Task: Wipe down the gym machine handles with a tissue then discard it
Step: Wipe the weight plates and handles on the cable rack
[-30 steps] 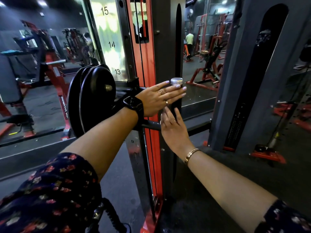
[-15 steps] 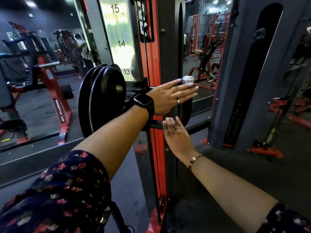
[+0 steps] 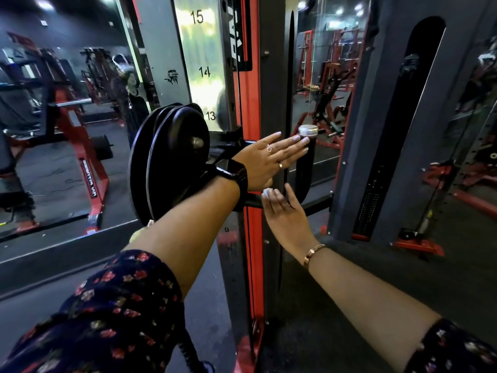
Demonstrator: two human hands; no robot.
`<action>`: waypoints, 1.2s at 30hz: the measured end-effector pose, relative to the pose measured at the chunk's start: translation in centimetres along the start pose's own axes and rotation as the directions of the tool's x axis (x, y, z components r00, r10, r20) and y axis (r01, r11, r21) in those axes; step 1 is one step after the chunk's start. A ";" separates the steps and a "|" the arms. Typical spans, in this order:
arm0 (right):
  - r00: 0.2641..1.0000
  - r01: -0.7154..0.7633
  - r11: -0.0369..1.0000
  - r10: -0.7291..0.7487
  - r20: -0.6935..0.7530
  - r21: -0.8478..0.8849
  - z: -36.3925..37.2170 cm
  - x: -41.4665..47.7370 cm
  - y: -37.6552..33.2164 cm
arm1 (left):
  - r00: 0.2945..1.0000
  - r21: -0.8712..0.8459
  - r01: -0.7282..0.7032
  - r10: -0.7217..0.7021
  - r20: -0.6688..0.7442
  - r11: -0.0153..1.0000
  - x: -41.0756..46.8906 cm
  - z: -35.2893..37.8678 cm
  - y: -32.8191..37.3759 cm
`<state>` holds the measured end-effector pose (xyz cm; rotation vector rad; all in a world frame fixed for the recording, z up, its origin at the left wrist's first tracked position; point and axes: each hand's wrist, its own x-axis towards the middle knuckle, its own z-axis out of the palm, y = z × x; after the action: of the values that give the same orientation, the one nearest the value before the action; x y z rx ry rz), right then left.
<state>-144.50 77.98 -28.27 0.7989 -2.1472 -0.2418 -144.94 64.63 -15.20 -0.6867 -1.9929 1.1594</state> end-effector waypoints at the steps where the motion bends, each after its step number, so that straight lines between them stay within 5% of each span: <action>1: 0.998 -0.062 0.998 0.061 0.007 0.028 -0.2 0.7 -0.3 | 1.000 -0.005 0.024 -0.024 0.005 1.000 -0.2 0.1 0.3; 4: 0.987 -0.160 0.967 0.155 0.042 0.200 0.1 2.9 -2.5 | 0.987 -0.067 0.159 -0.158 0.021 0.985 -0.8 0.1 0.7; 10: 0.993 0.098 0.987 -0.089 -0.075 0.126 1.3 -0.2 -2.1 | 0.919 -0.166 0.393 -0.382 0.096 0.904 -1.5 -0.2 0.2; 15: 0.985 -0.163 0.964 0.172 -0.026 0.209 1.4 2.8 -4.6 | 0.821 -0.225 0.567 -0.520 0.237 0.792 -1.6 -0.3 1.3; 17: 0.991 -0.134 0.952 0.135 0.014 0.276 1.5 3.4 -5.4 | 0.765 -0.255 0.635 -0.551 0.332 0.729 -1.7 -0.4 1.8; 21: 0.997 0.025 0.967 -0.006 -0.079 0.254 2.1 1.5 -2.9 | 0.738 -0.240 0.664 -0.569 0.363 0.708 -2.5 -0.1 3.0; 26: 0.982 -0.184 0.933 0.185 0.024 0.308 1.4 3.1 -3.9 | 0.714 -0.216 0.696 -0.626 0.314 0.685 -2.5 0.2 3.6; 31: 0.998 0.049 0.962 -0.034 -0.059 0.270 2.0 0.5 -3.7 | 0.697 -0.194 0.715 -0.660 0.280 0.672 -2.6 0.4 3.9; 36: 0.993 -0.117 0.980 0.113 0.033 0.160 1.5 1.3 -2.6 | 0.708 -0.139 0.701 -0.658 0.256 0.700 -2.6 0.8 4.2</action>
<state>-145.02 74.98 -29.51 0.7627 -2.2483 -0.0178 -143.64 64.23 -19.98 0.1098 -2.2643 0.5485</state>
